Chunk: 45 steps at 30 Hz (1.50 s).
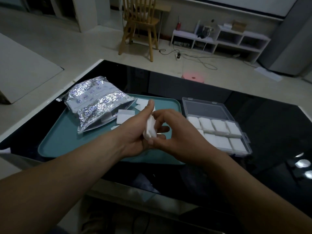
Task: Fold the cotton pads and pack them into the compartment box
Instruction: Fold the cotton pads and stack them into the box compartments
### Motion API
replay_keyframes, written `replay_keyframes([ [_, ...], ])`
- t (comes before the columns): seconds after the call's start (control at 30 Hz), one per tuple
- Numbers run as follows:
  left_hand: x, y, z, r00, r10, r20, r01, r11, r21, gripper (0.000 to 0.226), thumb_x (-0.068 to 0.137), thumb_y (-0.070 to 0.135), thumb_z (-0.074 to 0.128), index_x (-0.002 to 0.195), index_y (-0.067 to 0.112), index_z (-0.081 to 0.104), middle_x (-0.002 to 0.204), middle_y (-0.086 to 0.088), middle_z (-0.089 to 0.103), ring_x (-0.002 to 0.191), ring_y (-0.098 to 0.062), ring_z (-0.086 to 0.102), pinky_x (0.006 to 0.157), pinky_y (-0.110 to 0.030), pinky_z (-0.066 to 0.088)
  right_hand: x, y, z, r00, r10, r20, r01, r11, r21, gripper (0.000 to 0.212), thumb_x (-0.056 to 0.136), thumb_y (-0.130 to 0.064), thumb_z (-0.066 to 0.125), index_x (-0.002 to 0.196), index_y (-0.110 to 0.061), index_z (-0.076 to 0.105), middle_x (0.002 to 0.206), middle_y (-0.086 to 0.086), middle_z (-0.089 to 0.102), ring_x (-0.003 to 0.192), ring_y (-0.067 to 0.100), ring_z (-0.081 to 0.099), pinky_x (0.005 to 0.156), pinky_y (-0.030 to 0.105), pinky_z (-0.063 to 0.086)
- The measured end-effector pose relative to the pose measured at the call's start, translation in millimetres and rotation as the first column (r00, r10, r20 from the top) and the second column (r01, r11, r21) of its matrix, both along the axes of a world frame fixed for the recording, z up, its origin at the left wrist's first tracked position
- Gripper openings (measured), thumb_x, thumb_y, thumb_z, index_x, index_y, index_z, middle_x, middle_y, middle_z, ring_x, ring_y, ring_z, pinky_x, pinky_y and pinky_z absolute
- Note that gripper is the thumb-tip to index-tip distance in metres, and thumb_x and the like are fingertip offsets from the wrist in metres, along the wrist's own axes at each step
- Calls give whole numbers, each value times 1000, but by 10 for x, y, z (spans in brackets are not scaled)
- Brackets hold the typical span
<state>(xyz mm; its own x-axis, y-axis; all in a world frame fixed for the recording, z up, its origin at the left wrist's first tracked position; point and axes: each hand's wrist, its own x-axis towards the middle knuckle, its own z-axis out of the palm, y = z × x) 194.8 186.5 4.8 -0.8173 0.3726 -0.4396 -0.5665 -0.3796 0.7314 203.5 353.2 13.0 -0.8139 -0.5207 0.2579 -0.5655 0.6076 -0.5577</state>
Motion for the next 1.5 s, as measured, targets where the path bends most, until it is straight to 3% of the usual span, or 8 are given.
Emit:
replay_keyframes([
  [0.17,36,123,26,999,-43,8,43,999,10,63,100,69,41,124,19,70,111,-10,72,82,-26,72,56,-35,57,51,164,78,993,23,120,-14,997,-75,37,80,-21,86,101,-23,55,127,-9,60,116,5,54,88,7,42],
  [0.3,122,228,95,990,-143,7,143,990,-3,57,99,68,42,79,26,75,76,-7,56,54,-20,54,54,-31,54,81,252,48,983,3,182,7,999,-53,41,79,-25,86,103,-22,53,120,-8,60,113,11,57,93,30,51],
  [0.7,78,457,69,996,-69,51,65,995,78,77,92,76,44,66,12,79,78,-8,74,75,-23,76,69,-32,64,147,286,-85,975,-105,196,123,989,-83,48,72,-40,86,100,-28,48,106,-5,63,93,19,70,75,48,60],
  [0.83,132,478,61,996,-94,9,94,995,37,76,94,72,42,57,14,74,65,-4,69,58,-17,70,46,-24,53,138,287,-97,972,-93,216,111,991,-75,54,70,-48,89,100,-30,47,108,-7,62,97,16,69,78,46,61],
  [0.97,149,461,55,997,-75,5,75,997,14,60,93,71,50,91,17,75,95,-7,73,91,-22,72,93,-35,54,158,325,-68,973,-163,163,176,982,-66,49,76,-38,89,100,-29,47,106,-11,60,91,6,64,76,39,60],
  [1.13,97,501,-32,997,8,70,-10,999,31,43,94,64,57,91,22,67,75,-3,49,65,-16,53,49,-25,50,159,389,-45,987,-129,98,130,992,2,49,74,-52,85,102,-32,51,120,-16,57,111,5,54,91,37,53],
  [1.23,65,501,-30,992,2,129,-9,999,54,57,95,76,42,97,23,64,73,-2,47,68,-16,50,54,-27,51,188,377,-60,987,-148,62,147,989,9,39,83,-61,72,104,-34,53,123,-18,54,116,1,50,97,31,48],
  [1.5,30,778,49,984,173,-39,-173,985,14,39,99,5,35,129,8,59,116,-18,70,98,-27,70,74,-40,61,134,478,-7,891,-408,198,438,888,-140,23,96,-32,69,114,-28,55,96,-10,64,83,3,63,69,24,51],
])
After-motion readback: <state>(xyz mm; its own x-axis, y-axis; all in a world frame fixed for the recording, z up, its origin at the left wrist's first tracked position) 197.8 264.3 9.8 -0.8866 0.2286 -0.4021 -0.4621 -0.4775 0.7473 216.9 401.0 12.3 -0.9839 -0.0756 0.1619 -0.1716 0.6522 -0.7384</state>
